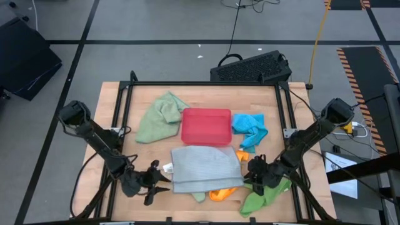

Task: Fold microfiber towels
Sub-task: Fold the gray microfiber cloth

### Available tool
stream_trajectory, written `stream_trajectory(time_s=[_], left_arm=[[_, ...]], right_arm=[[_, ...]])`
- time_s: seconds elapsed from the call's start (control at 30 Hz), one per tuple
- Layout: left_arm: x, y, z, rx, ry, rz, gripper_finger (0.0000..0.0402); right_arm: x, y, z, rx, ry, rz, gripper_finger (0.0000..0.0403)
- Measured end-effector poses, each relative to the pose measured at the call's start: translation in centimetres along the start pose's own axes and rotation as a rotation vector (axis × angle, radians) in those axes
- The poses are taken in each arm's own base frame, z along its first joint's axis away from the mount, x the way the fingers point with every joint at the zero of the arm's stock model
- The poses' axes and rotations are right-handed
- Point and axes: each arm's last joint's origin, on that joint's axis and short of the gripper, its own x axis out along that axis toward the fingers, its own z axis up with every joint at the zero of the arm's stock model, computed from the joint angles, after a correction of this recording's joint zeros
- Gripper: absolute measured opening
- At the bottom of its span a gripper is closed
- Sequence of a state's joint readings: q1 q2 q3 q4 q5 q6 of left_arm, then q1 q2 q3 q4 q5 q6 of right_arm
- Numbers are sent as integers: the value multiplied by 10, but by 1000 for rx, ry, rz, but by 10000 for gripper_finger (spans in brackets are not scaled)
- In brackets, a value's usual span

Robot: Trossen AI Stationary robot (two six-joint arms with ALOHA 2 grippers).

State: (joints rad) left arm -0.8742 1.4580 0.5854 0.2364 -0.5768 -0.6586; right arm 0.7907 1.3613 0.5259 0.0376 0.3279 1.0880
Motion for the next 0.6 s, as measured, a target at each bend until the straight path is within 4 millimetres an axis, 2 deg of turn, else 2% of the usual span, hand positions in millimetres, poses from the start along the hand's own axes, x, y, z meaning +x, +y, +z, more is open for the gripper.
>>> stream_trajectory(time_s=[0.23, 0.43, 0.6], left_arm=[[20, 1, -34, 87, 79, 93, 159], [32, 4, -46, 85, 95, 117, 159], [34, 5, -50, 104, 99, 133, 159]], right_arm=[[2, 1, -7, -36, -9, -26, 105], [2, 0, -7, -133, -6, -28, 99], [3, -2, -4, -161, -10, -48, 62]])
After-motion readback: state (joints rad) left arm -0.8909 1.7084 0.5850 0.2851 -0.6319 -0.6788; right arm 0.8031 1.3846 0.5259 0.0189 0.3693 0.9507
